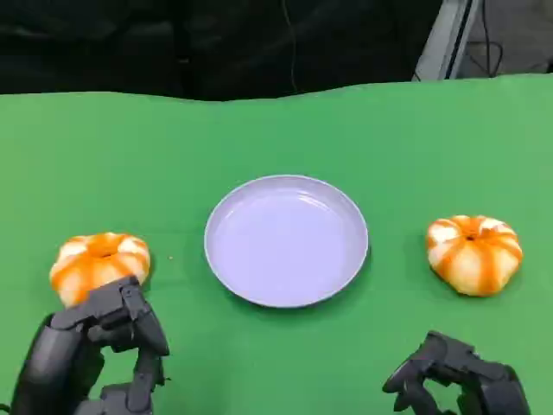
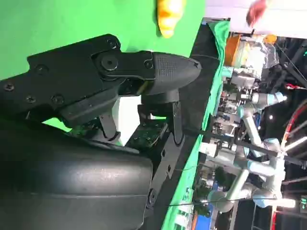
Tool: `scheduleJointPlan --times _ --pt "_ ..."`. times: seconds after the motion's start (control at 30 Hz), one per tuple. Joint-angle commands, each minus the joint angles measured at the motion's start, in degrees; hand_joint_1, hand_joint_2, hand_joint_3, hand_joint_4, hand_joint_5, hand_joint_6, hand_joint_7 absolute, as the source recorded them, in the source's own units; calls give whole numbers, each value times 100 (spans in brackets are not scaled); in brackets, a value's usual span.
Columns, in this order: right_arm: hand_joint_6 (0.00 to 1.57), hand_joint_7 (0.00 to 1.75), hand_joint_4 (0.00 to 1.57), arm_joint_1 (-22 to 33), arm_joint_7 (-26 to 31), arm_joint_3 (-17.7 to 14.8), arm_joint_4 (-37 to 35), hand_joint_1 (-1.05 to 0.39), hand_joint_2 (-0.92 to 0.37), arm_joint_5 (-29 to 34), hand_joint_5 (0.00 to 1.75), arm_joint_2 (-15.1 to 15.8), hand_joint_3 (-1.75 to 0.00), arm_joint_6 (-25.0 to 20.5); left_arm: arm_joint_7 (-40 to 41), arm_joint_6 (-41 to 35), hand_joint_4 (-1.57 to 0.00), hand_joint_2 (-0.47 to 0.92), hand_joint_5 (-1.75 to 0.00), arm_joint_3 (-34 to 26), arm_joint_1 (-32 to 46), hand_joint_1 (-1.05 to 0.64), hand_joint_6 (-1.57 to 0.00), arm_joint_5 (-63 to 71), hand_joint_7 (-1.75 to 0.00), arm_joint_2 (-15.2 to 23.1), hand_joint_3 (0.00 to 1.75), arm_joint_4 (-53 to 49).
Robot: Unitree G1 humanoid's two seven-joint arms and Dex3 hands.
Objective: Grasp the bread from the table and place it into the plate.
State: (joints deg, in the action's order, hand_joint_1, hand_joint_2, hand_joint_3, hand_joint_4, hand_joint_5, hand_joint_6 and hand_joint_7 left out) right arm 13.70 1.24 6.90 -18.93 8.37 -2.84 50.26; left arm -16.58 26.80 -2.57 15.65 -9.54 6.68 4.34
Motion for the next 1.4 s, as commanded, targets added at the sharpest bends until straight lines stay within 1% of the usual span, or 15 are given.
scheduleJointPlan --times 0.03,0.47,0.6,0.63,0.67,0.7,0.77,0.8,0.87,0.93,1.0,1.07,1.1,1.2,1.4 --pt "86 126 80 23 7 -22 26 -69 -92 -84 158 36 -48 -24 -4 11 -91 35 -175 -38 13 6 -79 18 -164 59 152 17" --pt "87 125 80 25 -57 -9 28 -70 -92 -152 158 52 -47 -52 12 53 -91 36 -175 -44 8 8 -79 55 -163 52 151 -3" --pt "87 125 80 47 -39 -5 48 -69 -92 -121 158 42 -47 -48 -70 -103 -86 38 -175 -65 -13 10 -79 -28 -160 153 152 30" --pt "87 125 80 57 -39 -5 60 -69 -92 -121 158 45 -48 -51 -159 -319 -86 38 -175 -52 -4 10 -79 -189 -160 211 152 109" --pt "87 125 80 66 -43 -3 69 -69 -92 -127 158 47 -48 -49 -166 -452 -70 52 -152 -55 -4 7 -70 -139 -129 284 121 182" --pt "87 125 80 73 -45 -3 77 -69 -92 -130 158 48 -48 -47 -164 -569 -65 61 -137 -60 -3 4 -68 -86 -107 340 98 253" --pt "87 125 80 80 -47 0 82 -69 -92 -142 158 45 -48 -37 -121 -671 -55 71 -119 -79 -13 2 -63 54 -78 406 72 343" --pt "87 125 80 84 -45 2 89 -69 -92 -140 158 42 -48 -38 -33 -650 -53 73 -116 -101 -38 2 -62 279 -73 461 67 367" --pt "86 125 80 89 -43 5 98 -69 -92 -135 158 39 -48 -41 78 -619 -48 83 -102 -129 -67 -8 -58 570 -53 515 42 394" --pt "86 125 80 88 -43 9 101 -69 -92 -135 158 40 -48 -45 129 -600 -46 88 -96 -149 -108 -14 -57 781 -44 586 29 398" --pt "86 125 80 88 -46 19 112 -69 -92 -133 158 40 -48 -67 202 -771 -42 91 -90 -186 -181 -21 -55 1144 -37 735 20 448" --pt "86 126 80 92 -41 29 133 -70 -92 -119 159 36 -48 -99 289 -1078 -34 92 -65 -224 -282 -42 -48 1689 -18 958 10 553" --pt "86 126 80 94 -38 33 140 -70 -92 -116 159 36 -48 -109 316 -1169 -33 92 -61 -227 -303 -45 -47 1827 -14 1009 9 591" --pt "86 126 80 98 -33 40 154 -70 -92 -116 159 39 -48 -123 353 -1269 -32 92 -57 -207 -305 -48 -46 1905 -11 1025 8 648" --pt "86 126 80 70 -9 39 127 -70 -92 -109 159 35 -48 -110 573 -1616 -19 92 -46 -151 -630 -57 -37 3147 -3 1482 4 745"
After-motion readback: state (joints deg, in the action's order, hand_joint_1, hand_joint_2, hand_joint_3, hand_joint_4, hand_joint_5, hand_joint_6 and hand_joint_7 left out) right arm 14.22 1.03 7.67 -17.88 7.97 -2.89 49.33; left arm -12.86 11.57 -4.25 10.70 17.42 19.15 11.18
